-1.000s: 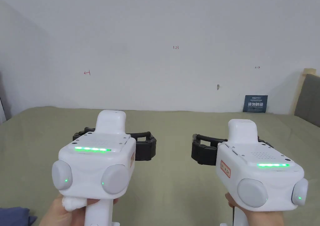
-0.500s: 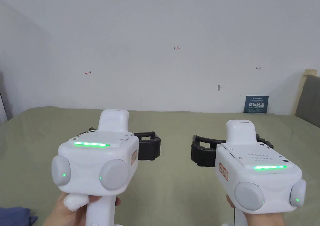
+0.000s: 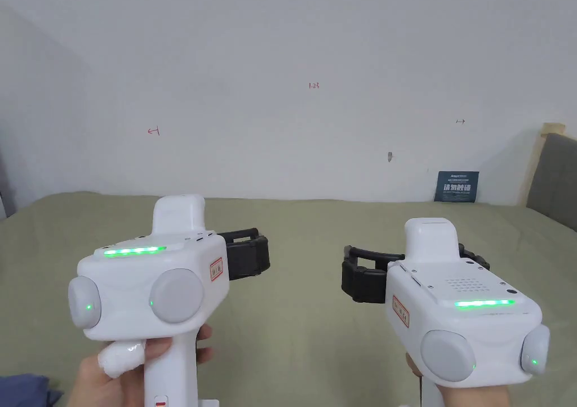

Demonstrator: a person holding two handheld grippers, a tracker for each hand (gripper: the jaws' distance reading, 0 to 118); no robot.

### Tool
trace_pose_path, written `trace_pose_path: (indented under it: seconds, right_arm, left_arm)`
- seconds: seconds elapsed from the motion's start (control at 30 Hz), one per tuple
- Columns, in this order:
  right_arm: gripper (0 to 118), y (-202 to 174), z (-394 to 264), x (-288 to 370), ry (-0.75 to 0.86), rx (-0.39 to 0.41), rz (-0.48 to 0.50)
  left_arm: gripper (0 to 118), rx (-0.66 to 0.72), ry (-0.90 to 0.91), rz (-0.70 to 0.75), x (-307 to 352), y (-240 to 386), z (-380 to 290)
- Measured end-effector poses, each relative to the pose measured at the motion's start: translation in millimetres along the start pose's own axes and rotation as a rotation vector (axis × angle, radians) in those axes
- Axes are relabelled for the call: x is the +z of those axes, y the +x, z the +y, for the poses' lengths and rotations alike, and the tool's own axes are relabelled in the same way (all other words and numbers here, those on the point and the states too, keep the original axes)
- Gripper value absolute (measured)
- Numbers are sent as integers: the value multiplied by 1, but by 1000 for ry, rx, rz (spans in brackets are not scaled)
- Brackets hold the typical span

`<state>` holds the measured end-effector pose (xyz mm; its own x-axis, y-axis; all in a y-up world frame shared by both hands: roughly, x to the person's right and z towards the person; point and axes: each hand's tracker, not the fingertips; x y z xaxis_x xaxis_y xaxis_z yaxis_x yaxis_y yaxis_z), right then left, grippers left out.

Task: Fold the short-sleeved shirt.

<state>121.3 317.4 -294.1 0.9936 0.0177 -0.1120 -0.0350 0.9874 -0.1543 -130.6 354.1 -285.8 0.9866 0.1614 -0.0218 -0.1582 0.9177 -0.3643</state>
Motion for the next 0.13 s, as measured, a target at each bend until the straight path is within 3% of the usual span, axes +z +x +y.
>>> trace_pose_path:
  seconds: [0.13]
  right_arm:
    - [118,0,1,0,2,-1,-2]
  left_arm:
    - [118,-73,-22,42,-3,9,-4]
